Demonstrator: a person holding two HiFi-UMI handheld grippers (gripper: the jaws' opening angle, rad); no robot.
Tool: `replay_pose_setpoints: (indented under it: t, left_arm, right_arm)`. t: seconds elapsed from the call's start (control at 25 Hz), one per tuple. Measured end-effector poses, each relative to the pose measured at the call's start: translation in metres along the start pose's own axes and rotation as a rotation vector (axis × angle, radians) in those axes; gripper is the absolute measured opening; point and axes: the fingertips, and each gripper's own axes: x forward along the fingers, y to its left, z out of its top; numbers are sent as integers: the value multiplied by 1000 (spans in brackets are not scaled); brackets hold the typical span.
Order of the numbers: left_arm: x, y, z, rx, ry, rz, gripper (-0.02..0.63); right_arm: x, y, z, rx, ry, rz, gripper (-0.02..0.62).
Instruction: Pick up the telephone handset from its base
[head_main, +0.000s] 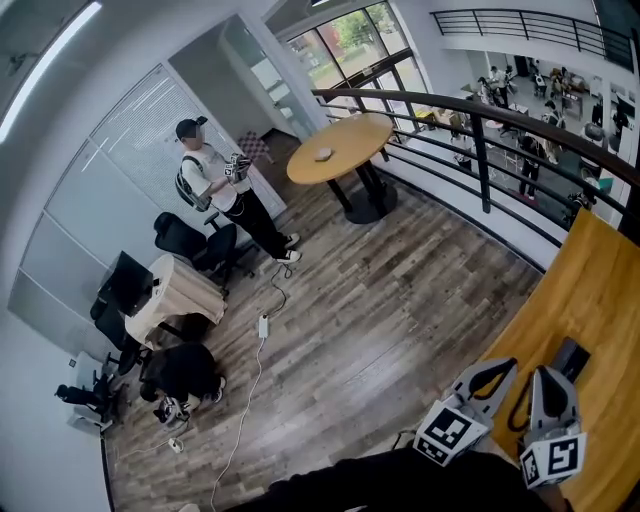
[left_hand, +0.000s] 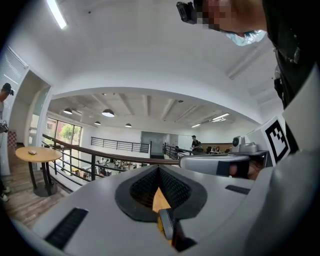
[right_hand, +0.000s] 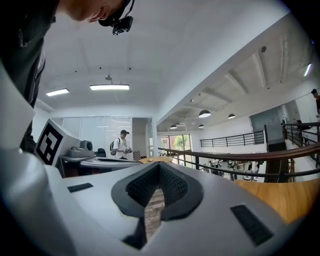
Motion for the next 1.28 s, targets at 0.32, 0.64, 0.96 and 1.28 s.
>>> replay_pose_setpoints:
  t: [0.32, 0.64, 0.96, 1.28]
  left_arm:
    - [25, -30, -11, 6, 77, -28, 5]
    - [34, -46, -27, 6, 146, -42, 5]
    - [44, -45, -29, 18, 138, -43, 5]
    - [77, -35, -11, -5, 28, -140, 3]
  right_arm:
    - [-9, -17, -3, 101, -19, 64, 17]
    - [-15, -30, -22, 166, -14, 96, 17]
    - [-17, -31, -32, 179, 4, 93, 17]
    - [-15, -50, -15, 89, 5, -19, 17]
